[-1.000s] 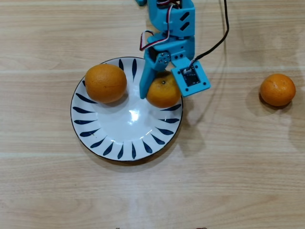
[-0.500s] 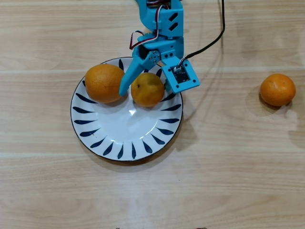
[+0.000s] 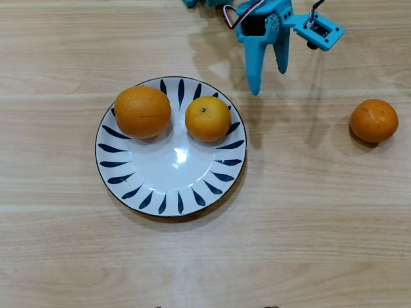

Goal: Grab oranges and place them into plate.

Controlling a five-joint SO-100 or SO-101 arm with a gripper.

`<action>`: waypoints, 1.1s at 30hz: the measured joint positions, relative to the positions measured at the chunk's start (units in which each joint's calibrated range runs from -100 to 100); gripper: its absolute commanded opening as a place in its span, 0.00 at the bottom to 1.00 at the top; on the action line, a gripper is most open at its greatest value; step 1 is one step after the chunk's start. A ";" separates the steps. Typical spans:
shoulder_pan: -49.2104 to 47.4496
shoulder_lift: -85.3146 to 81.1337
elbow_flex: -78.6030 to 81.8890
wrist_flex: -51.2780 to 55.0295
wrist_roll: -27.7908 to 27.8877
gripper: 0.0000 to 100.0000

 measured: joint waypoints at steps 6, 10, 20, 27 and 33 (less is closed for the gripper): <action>-4.14 -11.68 11.16 -1.55 8.71 0.02; -5.32 -11.51 11.07 -1.64 9.02 0.02; -13.51 14.39 -18.06 -1.72 1.93 0.07; -17.98 36.39 -37.89 -2.33 -6.36 0.12; -20.43 47.82 -50.64 -6.03 -9.34 0.41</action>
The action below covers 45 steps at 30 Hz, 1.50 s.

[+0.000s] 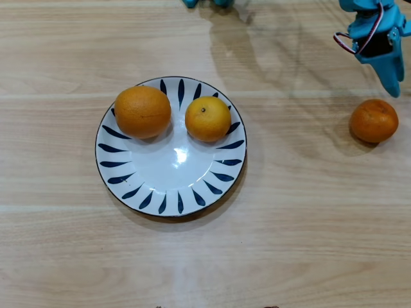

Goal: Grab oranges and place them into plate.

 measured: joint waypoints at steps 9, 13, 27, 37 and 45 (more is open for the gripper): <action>-4.05 1.18 -0.80 -0.26 -5.01 0.53; -4.05 5.50 -1.06 -0.26 -9.08 0.53; 1.01 20.91 -3.90 -13.09 -9.91 0.47; 1.86 23.44 -5.58 -13.61 -12.21 0.38; 1.86 23.44 -5.58 -13.61 -12.36 0.32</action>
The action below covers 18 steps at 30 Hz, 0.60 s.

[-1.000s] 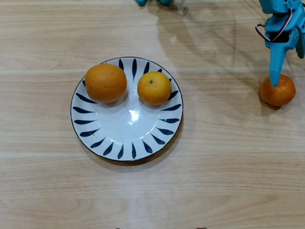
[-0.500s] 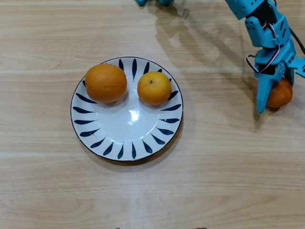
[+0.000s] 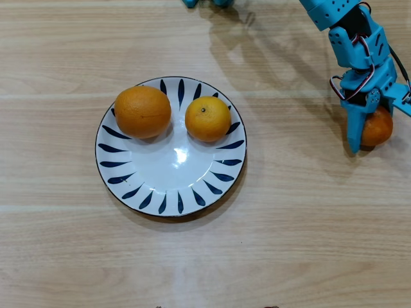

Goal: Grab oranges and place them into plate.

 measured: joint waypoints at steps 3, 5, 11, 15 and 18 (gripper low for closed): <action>0.08 0.00 -0.09 0.00 0.00 0.24; 0.08 0.00 -0.09 0.00 0.00 0.26; 0.08 0.00 -0.09 0.00 0.00 0.27; 1.27 -0.68 -0.27 0.00 2.61 0.27; 3.97 -2.88 -0.18 0.26 5.95 0.27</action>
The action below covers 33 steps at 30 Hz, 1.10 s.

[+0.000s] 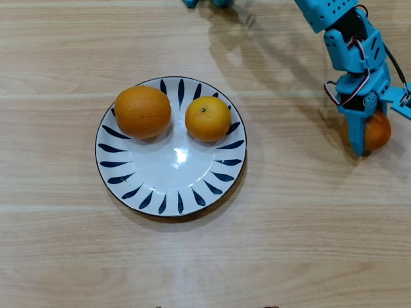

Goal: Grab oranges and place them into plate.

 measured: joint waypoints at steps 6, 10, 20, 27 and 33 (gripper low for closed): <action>9.96 -11.34 0.00 6.89 7.62 0.27; 19.00 -17.60 0.00 12.14 12.57 0.29; 42.04 -21.84 3.36 13.44 19.77 0.31; 45.67 -19.21 4.69 13.87 20.40 0.46; 44.15 -18.28 4.60 13.87 18.62 0.47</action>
